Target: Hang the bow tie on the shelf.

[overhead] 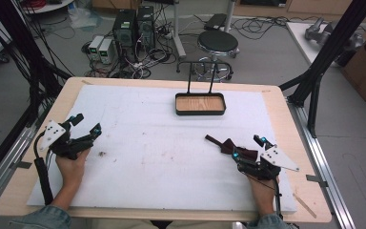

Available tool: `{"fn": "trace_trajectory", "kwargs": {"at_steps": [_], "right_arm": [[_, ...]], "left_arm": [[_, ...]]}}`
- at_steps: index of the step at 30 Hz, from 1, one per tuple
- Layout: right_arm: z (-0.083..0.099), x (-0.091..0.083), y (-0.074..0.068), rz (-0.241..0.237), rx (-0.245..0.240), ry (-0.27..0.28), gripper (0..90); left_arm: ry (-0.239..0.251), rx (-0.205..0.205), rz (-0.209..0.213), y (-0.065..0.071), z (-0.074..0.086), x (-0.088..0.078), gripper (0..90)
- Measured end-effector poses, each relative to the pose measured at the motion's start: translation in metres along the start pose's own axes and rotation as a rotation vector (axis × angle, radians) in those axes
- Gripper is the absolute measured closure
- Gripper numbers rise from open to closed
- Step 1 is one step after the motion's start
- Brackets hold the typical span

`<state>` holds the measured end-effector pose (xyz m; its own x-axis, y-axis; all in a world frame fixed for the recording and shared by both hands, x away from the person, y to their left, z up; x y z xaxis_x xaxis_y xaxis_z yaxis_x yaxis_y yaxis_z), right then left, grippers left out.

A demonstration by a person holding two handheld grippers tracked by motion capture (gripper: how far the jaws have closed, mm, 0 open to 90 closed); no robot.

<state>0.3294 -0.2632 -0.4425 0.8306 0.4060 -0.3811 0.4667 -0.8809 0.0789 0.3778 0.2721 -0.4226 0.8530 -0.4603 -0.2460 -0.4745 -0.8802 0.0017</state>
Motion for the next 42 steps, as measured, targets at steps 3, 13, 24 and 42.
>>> {"fn": "trace_trajectory", "kwargs": {"at_steps": [3,13,24,42], "right_arm": [[0.000,0.000,0.000,-0.002,-0.004,0.000,13.2],[0.001,0.001,0.000,-0.002,-0.006,-0.006,13.7],[0.005,0.006,0.001,0.002,-0.028,-0.065,20.7],[0.023,0.017,0.009,-0.066,-0.094,-0.285,51.4]], "left_arm": [[0.000,-0.003,0.002,0.000,0.000,0.000,20.8],[-0.003,-0.006,0.005,-0.001,0.001,0.001,20.8],[-0.006,-0.010,0.012,0.000,0.002,0.002,21.1],[-0.008,-0.013,0.014,-0.001,0.002,0.003,21.6]]}}
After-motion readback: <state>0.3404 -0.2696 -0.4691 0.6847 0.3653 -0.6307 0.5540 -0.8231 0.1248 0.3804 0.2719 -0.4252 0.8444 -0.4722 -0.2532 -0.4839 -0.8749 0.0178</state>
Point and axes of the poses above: each handheld gripper's, and its own axes: x roughly forward along the jaws, z roughly out of its underside, y roughly to its right, the point moved 6 cm from there along x, roughly forward along the jaws, and after that the axes turned 14 degrees about -y, right-handed, at the moved point
